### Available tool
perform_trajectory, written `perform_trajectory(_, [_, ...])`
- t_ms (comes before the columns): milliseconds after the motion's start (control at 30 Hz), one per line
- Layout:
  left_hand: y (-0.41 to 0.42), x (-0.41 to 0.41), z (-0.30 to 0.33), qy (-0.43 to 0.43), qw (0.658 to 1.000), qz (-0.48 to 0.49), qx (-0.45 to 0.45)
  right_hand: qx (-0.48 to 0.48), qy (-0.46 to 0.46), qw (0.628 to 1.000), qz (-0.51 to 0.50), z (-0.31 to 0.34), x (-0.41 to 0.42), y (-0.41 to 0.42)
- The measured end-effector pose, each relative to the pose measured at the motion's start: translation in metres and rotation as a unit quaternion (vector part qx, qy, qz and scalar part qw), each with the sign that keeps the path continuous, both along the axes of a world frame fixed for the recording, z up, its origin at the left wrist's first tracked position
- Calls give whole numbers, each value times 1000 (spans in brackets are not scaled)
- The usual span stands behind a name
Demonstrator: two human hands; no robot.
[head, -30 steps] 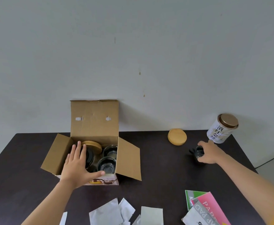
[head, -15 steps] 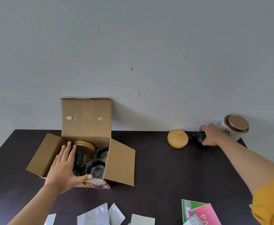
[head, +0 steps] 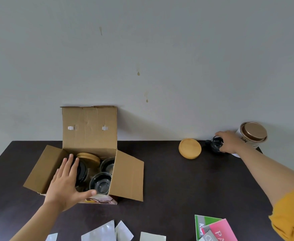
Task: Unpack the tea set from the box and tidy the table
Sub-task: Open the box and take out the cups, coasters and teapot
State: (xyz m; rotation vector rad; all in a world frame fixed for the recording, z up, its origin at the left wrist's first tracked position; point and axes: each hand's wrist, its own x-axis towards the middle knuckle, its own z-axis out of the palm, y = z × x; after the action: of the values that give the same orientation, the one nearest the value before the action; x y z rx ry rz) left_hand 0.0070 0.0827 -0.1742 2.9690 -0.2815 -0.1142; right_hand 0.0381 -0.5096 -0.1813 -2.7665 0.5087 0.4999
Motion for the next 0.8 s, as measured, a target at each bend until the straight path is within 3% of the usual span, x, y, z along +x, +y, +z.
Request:
perform_trajectory(200, [2,1,-2,2,1000,0,10,47,-73,996,34,23,-24,65])
perform_trajectory(467, [-1,-1,5,-1,1000,-4,13,193,-159,962,110,62,-63,243])
perform_trajectory(633, [0,-4,8,4,1000,-4,9,257,-155,939,170,78,-54,347])
perform_trajectory(700, [1,-4,9,5,1000,-7,14,244,-128,941,194,79,-47,378])
perform_trajectory(800, [2,-3,9,13,1000,-11,5,112,-60,959,252,79,-36,410])
